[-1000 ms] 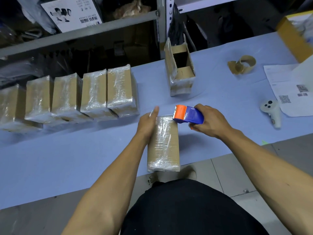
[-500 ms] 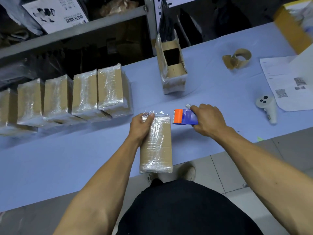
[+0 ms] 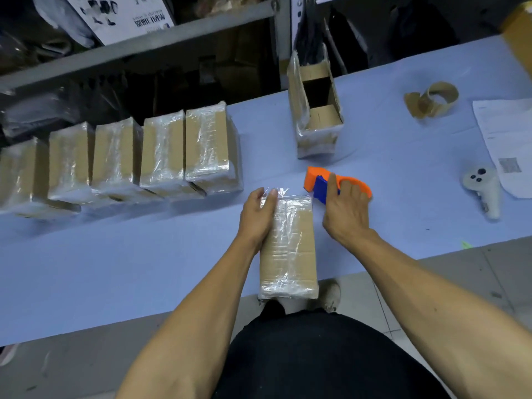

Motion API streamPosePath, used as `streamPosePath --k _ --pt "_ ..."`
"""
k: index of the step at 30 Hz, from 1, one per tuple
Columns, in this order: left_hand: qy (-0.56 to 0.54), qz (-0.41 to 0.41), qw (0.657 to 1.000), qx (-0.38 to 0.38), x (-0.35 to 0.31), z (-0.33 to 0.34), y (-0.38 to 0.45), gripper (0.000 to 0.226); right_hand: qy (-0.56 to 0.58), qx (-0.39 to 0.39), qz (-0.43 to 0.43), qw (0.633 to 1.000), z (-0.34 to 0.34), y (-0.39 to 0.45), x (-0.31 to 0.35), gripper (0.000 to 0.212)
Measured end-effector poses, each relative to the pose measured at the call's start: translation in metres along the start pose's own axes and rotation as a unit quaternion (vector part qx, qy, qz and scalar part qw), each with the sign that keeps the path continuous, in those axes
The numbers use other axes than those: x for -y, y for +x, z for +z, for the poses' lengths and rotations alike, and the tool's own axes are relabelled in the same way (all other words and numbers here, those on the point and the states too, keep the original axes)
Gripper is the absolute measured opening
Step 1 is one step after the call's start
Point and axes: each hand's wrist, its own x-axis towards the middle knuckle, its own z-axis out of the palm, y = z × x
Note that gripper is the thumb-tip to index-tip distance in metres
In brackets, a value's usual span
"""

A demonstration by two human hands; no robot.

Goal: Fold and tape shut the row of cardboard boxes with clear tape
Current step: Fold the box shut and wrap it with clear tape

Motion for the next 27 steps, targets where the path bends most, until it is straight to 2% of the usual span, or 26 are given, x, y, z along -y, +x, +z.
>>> streamPosePath --k 2,4,6,8,10,11,14,19,23,27 --pt "-0.003 -0.004 1.000 -0.009 0.006 0.003 -0.002 0.053 0.054 0.045 -0.012 0.997 0.016 0.001 0.014 0.082" --pt "0.015 0.003 0.998 -0.053 0.013 0.002 -0.006 0.041 0.104 0.075 -0.020 0.991 0.023 0.002 0.018 0.071" --pt "0.005 0.018 0.994 -0.104 0.018 -0.002 -0.008 0.030 0.214 0.010 -0.001 0.977 0.022 0.002 0.018 0.048" --pt "-0.033 0.029 0.991 -0.123 0.019 -0.004 -0.010 0.025 0.363 -0.057 0.066 0.928 0.014 -0.002 0.024 0.028" --pt "-0.061 0.031 0.989 -0.132 0.018 -0.004 -0.012 0.018 0.498 -0.033 0.094 0.861 0.003 -0.008 0.032 0.023" --pt "-0.068 0.031 0.988 -0.135 0.016 -0.004 -0.012 0.014 0.536 -0.015 0.090 0.839 -0.003 -0.012 0.036 0.023" --pt "-0.101 0.031 0.987 -0.121 0.009 -0.007 -0.016 0.008 0.566 -0.018 0.069 0.822 -0.014 -0.022 0.046 0.017" --pt "-0.167 0.062 0.975 -0.135 -0.018 -0.018 -0.020 0.013 0.586 -0.082 0.042 0.805 -0.039 -0.015 0.059 0.014" --pt "-0.250 0.115 0.951 -0.143 -0.041 -0.021 -0.026 0.023 0.631 -0.154 0.011 0.760 -0.061 -0.013 0.067 0.016" --pt "-0.268 0.151 0.943 -0.129 -0.034 -0.018 -0.035 0.020 0.613 -0.196 0.007 0.765 -0.060 -0.021 0.070 0.006"
